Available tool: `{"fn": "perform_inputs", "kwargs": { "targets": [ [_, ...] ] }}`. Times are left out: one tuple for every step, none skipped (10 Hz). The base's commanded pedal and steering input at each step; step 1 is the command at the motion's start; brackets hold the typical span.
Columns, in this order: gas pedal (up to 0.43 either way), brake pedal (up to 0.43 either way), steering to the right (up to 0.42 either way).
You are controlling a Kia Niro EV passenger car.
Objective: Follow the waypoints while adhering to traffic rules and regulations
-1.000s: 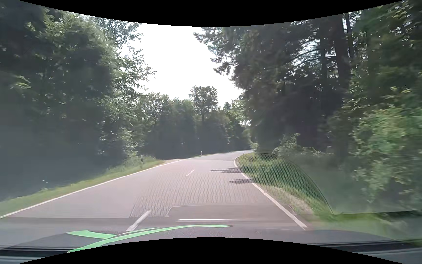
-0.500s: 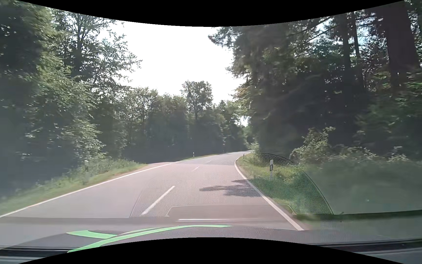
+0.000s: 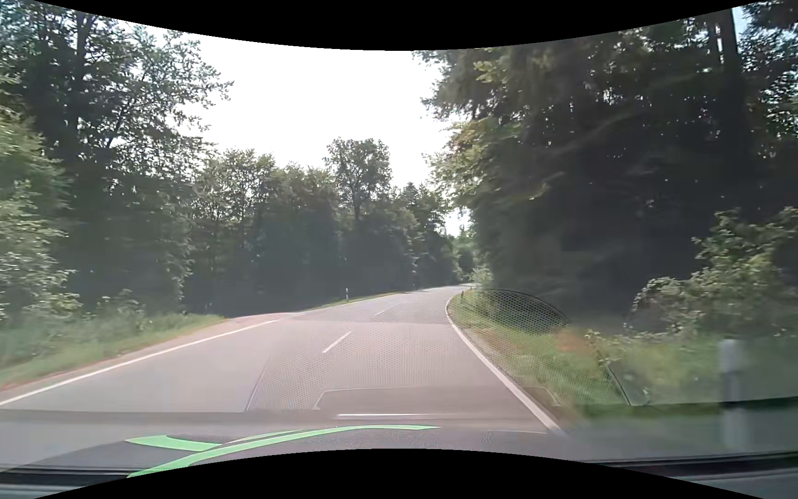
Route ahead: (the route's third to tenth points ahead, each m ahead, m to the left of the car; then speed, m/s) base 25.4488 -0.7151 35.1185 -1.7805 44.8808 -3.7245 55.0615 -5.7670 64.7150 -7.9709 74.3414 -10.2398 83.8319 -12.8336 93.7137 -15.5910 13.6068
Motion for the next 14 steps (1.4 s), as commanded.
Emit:
{"fn": "perform_inputs", "kwargs": {
  "targets": [
    [0.079, 0.000, 0.018],
    [0.079, 0.000, 0.017],
    [0.079, 0.000, 0.018],
    [0.079, 0.000, 0.018],
    [0.079, 0.000, 0.018],
    [0.079, 0.000, 0.018],
    [0.079, 0.000, 0.018],
    [0.079, 0.000, 0.018],
    [0.079, 0.000, 0.018],
    [0.079, 0.000, 0.020],
    [0.079, 0.000, 0.021],
    [0.079, 0.000, 0.021],
    [0.079, 0.000, 0.021],
    [0.079, 0.000, 0.021]
  ]
}}
